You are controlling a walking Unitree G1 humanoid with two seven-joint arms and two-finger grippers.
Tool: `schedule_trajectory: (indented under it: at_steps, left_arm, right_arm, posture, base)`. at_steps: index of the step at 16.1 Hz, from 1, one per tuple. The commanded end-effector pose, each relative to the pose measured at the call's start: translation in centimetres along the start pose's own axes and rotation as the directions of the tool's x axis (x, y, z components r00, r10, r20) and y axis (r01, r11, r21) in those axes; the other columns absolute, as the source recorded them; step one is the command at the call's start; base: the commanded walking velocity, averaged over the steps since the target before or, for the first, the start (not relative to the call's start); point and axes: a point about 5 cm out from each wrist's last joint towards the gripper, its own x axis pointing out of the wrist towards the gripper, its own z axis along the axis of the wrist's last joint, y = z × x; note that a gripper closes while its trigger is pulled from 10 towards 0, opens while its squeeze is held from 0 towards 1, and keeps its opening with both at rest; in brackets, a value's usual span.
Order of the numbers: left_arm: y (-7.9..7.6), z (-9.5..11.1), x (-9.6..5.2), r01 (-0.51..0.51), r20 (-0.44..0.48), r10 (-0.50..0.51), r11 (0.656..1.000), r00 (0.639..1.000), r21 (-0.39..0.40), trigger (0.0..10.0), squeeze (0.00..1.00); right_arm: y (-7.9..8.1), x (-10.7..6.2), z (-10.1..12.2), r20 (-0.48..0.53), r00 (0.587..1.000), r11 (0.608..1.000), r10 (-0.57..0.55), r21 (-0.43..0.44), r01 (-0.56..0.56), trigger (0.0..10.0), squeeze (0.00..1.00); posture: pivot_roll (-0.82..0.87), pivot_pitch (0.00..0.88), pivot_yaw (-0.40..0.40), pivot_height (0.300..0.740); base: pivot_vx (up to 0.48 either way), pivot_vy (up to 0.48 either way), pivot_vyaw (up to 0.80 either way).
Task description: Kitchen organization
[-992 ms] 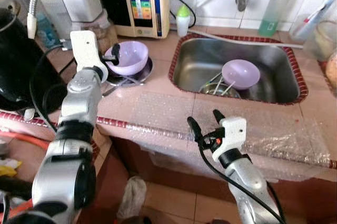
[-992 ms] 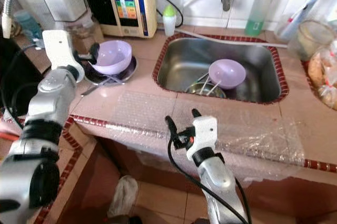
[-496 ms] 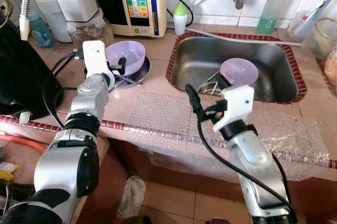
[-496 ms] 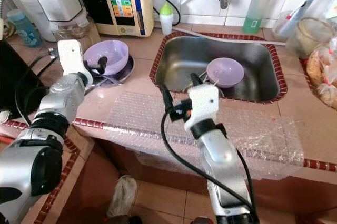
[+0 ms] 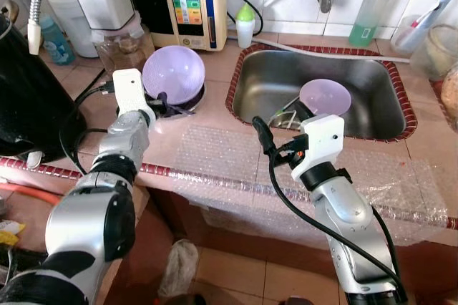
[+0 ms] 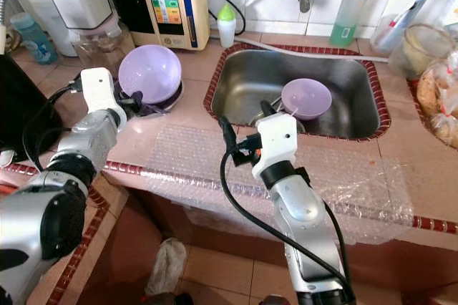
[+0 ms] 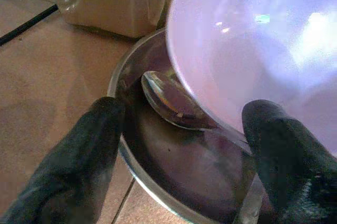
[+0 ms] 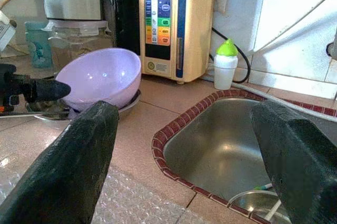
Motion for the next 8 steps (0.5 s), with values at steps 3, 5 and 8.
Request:
schedule_trajectory:
  at_steps: [3, 5, 8]
  left_arm:
    - [-0.3, 0.51, 0.12, 0.013, -0.003, -0.013, 0.998, 1.0, -0.055, 0.0, 0.0]
    - [-0.38, 0.41, 0.14, 0.02, -0.015, -0.022, 0.995, 1.0, -0.095, 0.0, 0.0]
    - [0.13, 0.24, 0.16, -0.002, -0.042, -0.005, 0.985, 0.999, -0.171, 0.0, 0.0]
  right_arm:
    - [0.31, 0.06, 0.22, 0.004, 1.0, 1.0, -0.002, -0.006, 0.002, 10.0, 0.0]
    - [0.27, 0.16, 0.15, 0.004, 1.0, 1.0, -0.006, -0.003, 0.006, 10.0, 0.0]
    - [0.15, 0.46, 0.12, 0.006, 1.0, 1.0, -0.008, -0.003, 0.008, 10.0, 0.0]
  posture:
    - [-0.19, 0.017, 0.11, 0.74]
    - [-0.19, 0.01, 0.11, 0.74]
    - [-0.18, 0.007, 0.105, 0.74]
  base:
    - [0.0, 0.0, 0.0]
    - [0.0, 0.0, 0.0]
    - [0.0, 0.0, 0.0]
